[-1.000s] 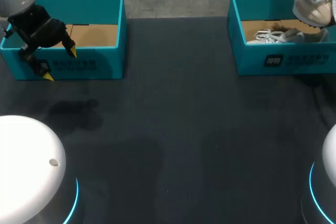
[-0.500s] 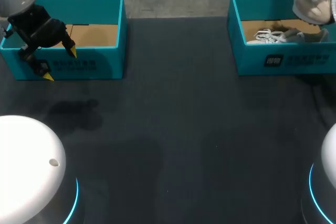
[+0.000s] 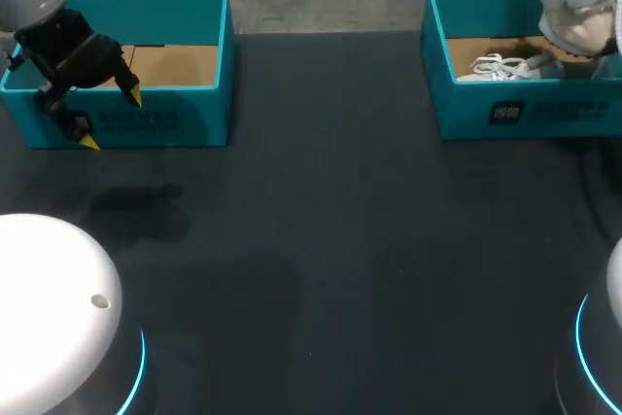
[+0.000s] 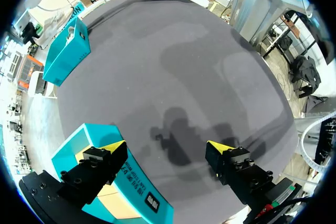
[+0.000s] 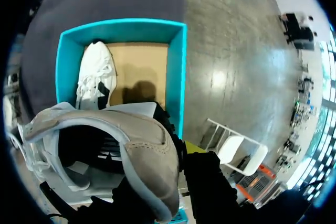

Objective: Take the shoe out of the shoebox, open the shoe tongue, remove and reinsert the insole, then place the shoe into the shoebox

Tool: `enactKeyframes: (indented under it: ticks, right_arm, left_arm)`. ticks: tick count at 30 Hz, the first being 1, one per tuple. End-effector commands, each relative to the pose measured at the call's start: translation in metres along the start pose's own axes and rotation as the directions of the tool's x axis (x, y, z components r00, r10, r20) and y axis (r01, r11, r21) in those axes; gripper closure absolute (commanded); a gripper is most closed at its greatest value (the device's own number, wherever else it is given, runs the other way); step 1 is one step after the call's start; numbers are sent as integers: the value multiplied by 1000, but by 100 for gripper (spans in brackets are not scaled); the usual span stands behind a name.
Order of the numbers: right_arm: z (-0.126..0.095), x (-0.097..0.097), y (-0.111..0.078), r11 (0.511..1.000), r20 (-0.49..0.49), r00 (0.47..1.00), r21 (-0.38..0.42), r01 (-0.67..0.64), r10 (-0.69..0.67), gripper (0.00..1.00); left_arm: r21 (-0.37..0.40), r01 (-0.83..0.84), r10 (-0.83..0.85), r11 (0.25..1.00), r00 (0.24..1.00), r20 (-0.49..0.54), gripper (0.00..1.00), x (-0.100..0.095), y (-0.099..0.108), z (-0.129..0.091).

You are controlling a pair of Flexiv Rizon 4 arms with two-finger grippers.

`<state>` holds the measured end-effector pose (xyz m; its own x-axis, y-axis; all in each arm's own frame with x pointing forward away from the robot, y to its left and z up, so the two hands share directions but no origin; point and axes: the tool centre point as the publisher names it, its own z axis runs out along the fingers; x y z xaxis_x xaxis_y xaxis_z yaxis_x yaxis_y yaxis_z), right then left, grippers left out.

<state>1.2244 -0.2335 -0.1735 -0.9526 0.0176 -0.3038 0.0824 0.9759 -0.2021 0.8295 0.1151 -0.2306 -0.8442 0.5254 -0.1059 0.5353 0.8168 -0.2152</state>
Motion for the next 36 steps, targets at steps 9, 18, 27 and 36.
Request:
enactKeyframes:
  ticks: [9, 18, 27, 36]
  right_arm:
    - [9, 27, -32, 870, -13, 877, 136, -475, 481, 100]
    - [5, 55, -47, 689, -9, 697, 167, -706, 717, 100]
    - [4, 63, -48, 626, -28, 633, 195, -755, 773, 100]
    - [4, 62, -53, 573, -22, 580, 191, -797, 814, 100]
  left_arm:
    - [-3, 0, 0, 1000, 1000, -3, 0, 0, 0, 0]
    - [-3, 0, 0, 1000, 1000, -3, 0, 0, 0, 0]
    - [-3, 0, 0, 1000, 1000, -3, 0, 0, 0, 0]
    - [-3, 0, 0, 1000, 1000, -3, 0, 0, 0, 0]
